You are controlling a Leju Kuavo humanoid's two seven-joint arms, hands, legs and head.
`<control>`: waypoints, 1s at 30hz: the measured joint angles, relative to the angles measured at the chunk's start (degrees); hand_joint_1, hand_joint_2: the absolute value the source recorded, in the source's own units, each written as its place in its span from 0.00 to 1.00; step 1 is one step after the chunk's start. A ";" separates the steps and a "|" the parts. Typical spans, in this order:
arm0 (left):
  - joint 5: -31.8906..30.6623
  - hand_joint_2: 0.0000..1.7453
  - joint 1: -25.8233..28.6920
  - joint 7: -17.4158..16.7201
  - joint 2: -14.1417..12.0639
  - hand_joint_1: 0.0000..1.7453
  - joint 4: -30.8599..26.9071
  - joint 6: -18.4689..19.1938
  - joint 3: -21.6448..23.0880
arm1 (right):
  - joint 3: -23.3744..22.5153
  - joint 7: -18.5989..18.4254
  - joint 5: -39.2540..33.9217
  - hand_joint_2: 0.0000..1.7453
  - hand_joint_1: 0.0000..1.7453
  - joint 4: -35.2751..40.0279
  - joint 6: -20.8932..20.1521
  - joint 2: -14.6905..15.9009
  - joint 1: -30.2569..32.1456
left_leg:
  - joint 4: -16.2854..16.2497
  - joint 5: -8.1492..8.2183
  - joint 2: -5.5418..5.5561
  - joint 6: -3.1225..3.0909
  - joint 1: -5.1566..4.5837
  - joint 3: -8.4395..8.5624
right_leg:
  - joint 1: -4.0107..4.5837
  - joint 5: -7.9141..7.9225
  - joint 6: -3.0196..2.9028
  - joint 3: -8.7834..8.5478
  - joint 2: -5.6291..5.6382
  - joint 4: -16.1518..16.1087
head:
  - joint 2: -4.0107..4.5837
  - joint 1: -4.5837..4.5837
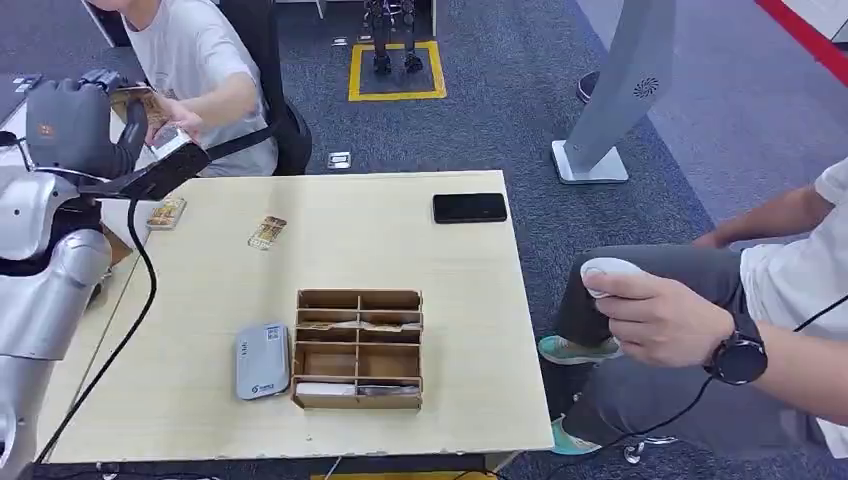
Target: Pass the card to the sensor for recognition and then transmit it.
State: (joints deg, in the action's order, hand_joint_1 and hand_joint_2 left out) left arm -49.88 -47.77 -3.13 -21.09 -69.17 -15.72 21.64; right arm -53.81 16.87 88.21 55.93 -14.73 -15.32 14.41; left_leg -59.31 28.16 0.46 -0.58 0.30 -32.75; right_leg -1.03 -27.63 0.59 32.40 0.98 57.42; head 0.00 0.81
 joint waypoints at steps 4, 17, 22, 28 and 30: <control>-0.02 1.00 -0.48 -0.09 0.52 1.00 1.81 0.02 0.48 | 0.46 -0.11 0.00 1.00 0.00 -0.07 -0.02 0.22 0.21 | 0.01 0.00 -0.03 0.00 0.00 -0.04 | 0.00 0.00 0.00 0.04 0.01 0.00 | 0.00 0.00; -1.33 1.00 -1.07 -0.11 1.27 1.00 4.72 0.33 1.35 | 1.03 0.11 0.00 1.00 0.00 -0.76 0.94 0.81 0.42 | 0.01 0.00 -0.08 0.00 0.00 -0.08 | 0.00 0.00 0.00 0.06 0.06 0.00 | 0.00 -0.02; -2.16 1.00 -1.10 -0.37 1.53 1.00 5.96 0.02 1.38 | 1.09 1.07 0.00 1.00 0.00 -2.95 3.21 1.53 -0.45 | 0.01 0.00 -0.12 0.00 0.00 -0.14 | 0.00 0.00 0.00 0.13 0.11 0.00 | 0.00 0.00; -2.30 1.00 -1.09 -0.02 1.64 0.00 6.40 -0.07 1.40 | 1.18 0.52 0.00 1.00 0.00 -4.52 3.37 2.08 -0.65 | 0.01 0.00 -0.11 0.00 0.00 -0.18 | 0.00 0.00 0.00 0.16 0.10 0.00 | 0.00 0.00; -2.38 1.00 -1.00 0.09 1.53 0.00 6.38 -1.07 1.40 | 1.20 0.81 0.00 1.00 0.00 -4.77 3.37 2.19 -0.70 | 0.02 0.00 -0.11 0.00 0.00 -0.21 | 0.00 0.00 0.00 0.15 0.09 0.00 | 0.00 0.00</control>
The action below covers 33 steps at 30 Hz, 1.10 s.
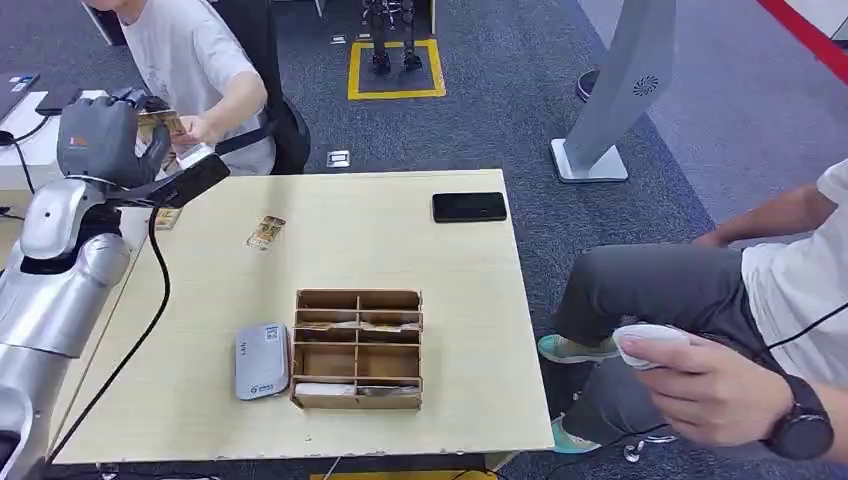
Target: Pass the card to the sensor for recognition and then transmit it.
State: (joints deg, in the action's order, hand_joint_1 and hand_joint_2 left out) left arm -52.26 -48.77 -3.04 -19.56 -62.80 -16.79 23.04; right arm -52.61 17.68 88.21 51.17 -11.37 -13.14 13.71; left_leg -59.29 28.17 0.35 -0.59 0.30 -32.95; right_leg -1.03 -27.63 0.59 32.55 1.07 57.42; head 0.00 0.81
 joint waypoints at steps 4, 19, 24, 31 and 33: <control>-0.06 1.00 0.70 0.35 -1.29 0.00 0.00 -2.14 0.00 | 0.02 0.17 0.00 1.00 0.00 -0.52 0.31 0.11 -0.03 | 0.01 0.00 -0.01 0.00 0.01 0.01 | 0.00 0.00 0.00 0.00 0.00 0.00 | 0.00 0.00; 0.85 1.00 3.36 1.25 -5.79 0.00 -0.20 -4.72 -1.68 | -0.04 0.06 0.00 1.00 0.00 0.77 -1.95 0.09 0.69 | 0.01 -0.01 0.00 0.00 0.00 0.01 | 0.00 0.00 0.00 -0.02 -0.01 0.02 | 0.00 0.00; 1.03 1.00 7.07 3.54 -8.35 0.00 -3.63 -9.92 -3.89 | -0.98 0.50 0.00 1.00 0.00 3.68 -4.18 -0.85 1.69 | 0.02 0.00 -0.04 0.00 0.01 0.02 | 0.00 -0.01 0.00 0.00 0.02 0.02 | 0.00 0.00; 3.96 1.00 17.81 5.64 -13.05 0.00 -13.32 -17.60 -10.85 | -2.65 0.48 -0.07 1.00 0.00 9.89 -8.62 -3.41 3.73 | 0.08 0.12 -0.40 0.07 0.01 0.12 | 0.00 -0.05 -0.02 -0.02 0.39 0.07 | 0.00 -0.02; 7.79 1.00 24.96 6.82 -14.58 0.00 -19.23 -18.58 -16.74 | -2.78 -1.74 -1.95 1.00 0.00 12.42 -10.87 -4.22 5.66 | 0.09 0.25 -0.54 0.09 0.01 0.19 | 0.00 -0.16 -0.10 -0.03 0.52 0.07 | 0.00 0.02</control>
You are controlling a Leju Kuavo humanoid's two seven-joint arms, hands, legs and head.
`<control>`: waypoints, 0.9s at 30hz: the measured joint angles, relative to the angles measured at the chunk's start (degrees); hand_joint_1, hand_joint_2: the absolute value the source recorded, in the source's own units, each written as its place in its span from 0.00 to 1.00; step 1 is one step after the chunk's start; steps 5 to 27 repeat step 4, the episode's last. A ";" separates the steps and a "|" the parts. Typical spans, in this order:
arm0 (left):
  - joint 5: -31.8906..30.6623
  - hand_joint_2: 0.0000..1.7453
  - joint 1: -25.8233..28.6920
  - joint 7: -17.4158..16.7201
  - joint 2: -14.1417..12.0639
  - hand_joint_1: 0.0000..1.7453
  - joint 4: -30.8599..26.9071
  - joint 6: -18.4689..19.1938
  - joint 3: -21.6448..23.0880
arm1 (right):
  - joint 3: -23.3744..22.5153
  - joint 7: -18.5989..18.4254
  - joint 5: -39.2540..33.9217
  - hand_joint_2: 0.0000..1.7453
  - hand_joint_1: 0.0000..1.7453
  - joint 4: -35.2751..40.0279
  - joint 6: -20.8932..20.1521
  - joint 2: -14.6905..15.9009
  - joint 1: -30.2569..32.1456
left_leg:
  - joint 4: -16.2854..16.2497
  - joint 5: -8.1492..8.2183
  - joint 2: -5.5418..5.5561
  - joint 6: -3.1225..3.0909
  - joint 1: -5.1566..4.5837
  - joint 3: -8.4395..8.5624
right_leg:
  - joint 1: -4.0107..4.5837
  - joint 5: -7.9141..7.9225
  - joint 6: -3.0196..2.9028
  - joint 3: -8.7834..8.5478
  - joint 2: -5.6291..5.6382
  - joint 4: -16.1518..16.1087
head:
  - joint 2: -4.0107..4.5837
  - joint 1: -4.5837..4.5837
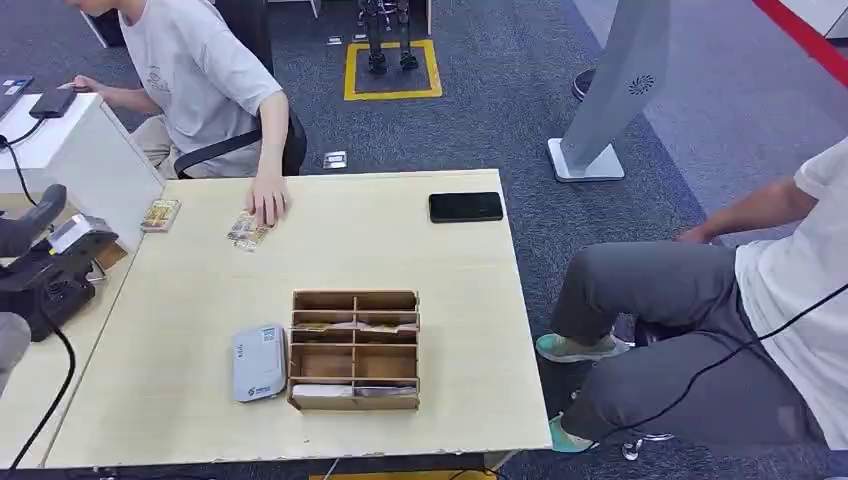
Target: Pass the card to the sensor for recognition and then transmit it.
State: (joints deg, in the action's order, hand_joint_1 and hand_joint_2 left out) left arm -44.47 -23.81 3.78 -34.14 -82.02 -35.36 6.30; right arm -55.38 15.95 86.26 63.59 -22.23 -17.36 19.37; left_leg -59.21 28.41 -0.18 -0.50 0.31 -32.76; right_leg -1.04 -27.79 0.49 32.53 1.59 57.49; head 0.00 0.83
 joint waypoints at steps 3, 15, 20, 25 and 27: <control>6.42 1.00 12.34 2.26 -0.50 0.00 -8.85 1.15 -12.20 | 2.99 -7.80 -10.79 1.00 0.00 5.10 -2.05 -0.79 4.92 | 0.02 0.23 -0.05 -0.01 -0.01 0.05 | -0.02 -0.22 0.04 -0.02 0.07 0.00 | 0.00 0.04; 10.33 1.00 16.34 3.29 -0.02 0.00 -11.41 2.72 -16.83 | 4.69 -10.65 -14.79 1.00 0.00 7.00 -2.05 -0.89 6.76 | 0.03 0.29 -0.11 0.02 0.01 0.08 | -0.02 -0.28 0.01 -0.02 0.11 0.00 | 0.00 0.00; 10.33 1.00 16.34 3.29 -0.02 0.00 -11.41 2.72 -16.83 | 4.69 -10.65 -14.79 1.00 0.00 7.00 -2.05 -0.89 6.76 | 0.03 0.29 -0.11 0.02 0.01 0.08 | -0.02 -0.28 0.01 -0.02 0.11 0.00 | 0.00 0.00; 10.33 1.00 16.34 3.29 -0.02 0.00 -11.41 2.72 -16.83 | 4.69 -10.65 -14.79 1.00 0.00 7.00 -2.05 -0.89 6.76 | 0.03 0.29 -0.11 0.02 0.01 0.08 | -0.02 -0.28 0.01 -0.02 0.11 0.00 | 0.00 0.00; 10.33 1.00 16.34 3.29 -0.02 0.00 -11.41 2.72 -16.83 | 4.69 -10.65 -14.79 1.00 0.00 7.00 -2.05 -0.89 6.76 | 0.03 0.29 -0.11 0.02 0.01 0.08 | -0.02 -0.28 0.01 -0.02 0.11 0.00 | 0.00 0.00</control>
